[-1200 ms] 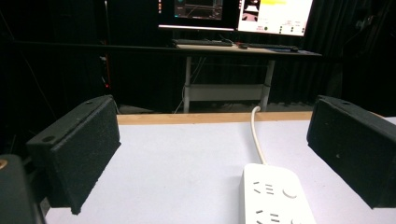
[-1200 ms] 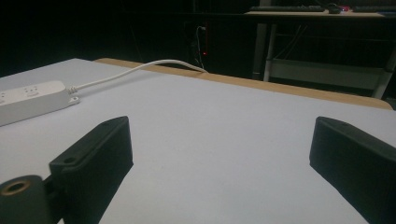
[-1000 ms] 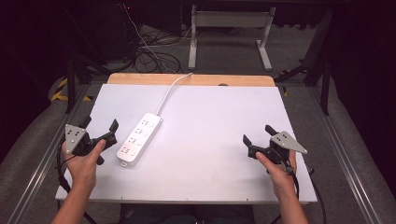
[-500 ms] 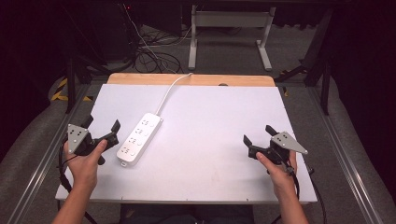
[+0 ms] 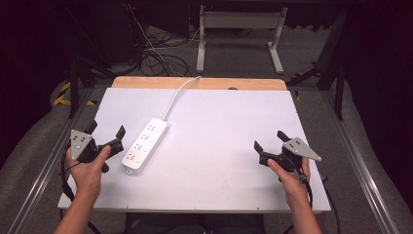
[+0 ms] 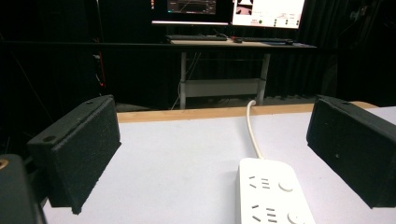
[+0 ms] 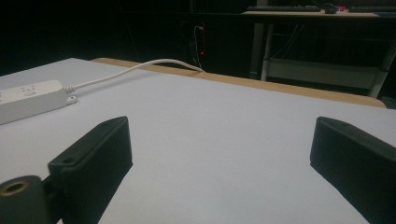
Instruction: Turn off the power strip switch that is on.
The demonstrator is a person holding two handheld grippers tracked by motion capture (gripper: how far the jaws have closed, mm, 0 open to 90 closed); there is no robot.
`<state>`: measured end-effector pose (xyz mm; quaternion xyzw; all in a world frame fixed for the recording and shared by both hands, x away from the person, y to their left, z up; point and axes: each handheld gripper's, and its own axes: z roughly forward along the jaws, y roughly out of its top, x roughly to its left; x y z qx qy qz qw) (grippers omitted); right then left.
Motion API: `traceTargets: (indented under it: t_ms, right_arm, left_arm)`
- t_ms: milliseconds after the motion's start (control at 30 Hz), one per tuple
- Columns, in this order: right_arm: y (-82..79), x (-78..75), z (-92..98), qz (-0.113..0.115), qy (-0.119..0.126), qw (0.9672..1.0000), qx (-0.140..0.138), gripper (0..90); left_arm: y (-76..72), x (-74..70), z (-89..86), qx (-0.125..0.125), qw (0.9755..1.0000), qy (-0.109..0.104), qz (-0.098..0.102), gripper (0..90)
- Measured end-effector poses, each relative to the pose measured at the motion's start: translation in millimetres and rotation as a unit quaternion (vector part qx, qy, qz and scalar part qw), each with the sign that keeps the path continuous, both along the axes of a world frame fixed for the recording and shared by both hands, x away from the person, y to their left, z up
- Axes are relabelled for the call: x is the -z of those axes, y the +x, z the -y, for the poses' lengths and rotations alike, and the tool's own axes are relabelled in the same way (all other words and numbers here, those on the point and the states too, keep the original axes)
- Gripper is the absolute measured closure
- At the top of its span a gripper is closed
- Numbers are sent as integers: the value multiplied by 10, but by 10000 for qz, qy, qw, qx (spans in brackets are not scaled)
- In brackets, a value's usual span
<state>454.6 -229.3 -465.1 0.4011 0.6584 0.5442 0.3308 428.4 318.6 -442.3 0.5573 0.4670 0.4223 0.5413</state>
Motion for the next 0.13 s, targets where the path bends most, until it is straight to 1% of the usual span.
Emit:
traceTargets:
  t_ms: [133]
  right_arm:
    - [6, 3, -3, 0, 2, 10000, -8, 65]
  left_arm:
    - [-1, 2, -9, -11, 10000, 1, -8, 35]
